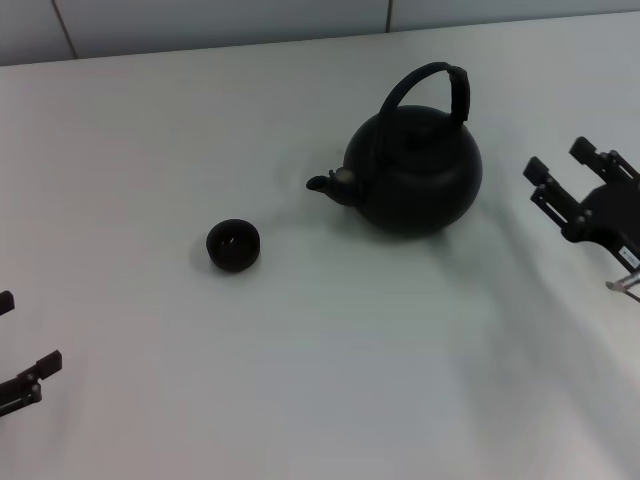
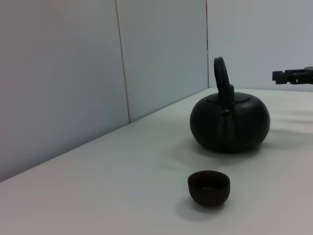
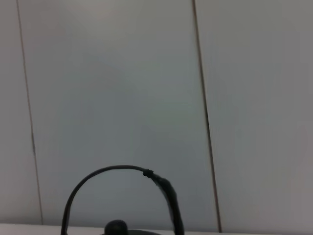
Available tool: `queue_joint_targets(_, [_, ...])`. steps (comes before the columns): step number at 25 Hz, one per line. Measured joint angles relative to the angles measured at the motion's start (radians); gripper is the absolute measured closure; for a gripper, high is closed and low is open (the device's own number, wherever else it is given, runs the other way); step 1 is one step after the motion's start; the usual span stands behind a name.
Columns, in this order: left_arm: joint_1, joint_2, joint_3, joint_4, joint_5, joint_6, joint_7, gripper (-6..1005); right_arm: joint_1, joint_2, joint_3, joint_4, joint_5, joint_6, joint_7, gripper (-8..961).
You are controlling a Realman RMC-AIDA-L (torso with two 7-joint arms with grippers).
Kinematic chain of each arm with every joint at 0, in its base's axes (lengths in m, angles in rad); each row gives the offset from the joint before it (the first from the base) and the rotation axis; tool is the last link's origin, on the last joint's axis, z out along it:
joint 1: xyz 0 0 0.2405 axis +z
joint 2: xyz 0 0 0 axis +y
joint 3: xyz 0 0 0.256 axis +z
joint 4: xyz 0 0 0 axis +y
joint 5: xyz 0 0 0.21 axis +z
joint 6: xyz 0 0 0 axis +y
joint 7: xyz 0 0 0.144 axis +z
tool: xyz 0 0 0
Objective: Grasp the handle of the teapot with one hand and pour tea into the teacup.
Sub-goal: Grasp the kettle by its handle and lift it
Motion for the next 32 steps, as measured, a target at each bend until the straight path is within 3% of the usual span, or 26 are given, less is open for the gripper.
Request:
queue_joint_targets(13, [0.006,-0.014,-0.005,0.000,0.000,0.000,0.000,140,0.165,-0.003,-0.034,-0.038,-0.010,0.191,0.010,290])
queue_joint_targets(32, [0.006,-0.016,-0.029,-0.006,0.000,0.003,0.001,140,0.261,0.000,-0.041,-0.041,-0.010,0.299,0.011,297])
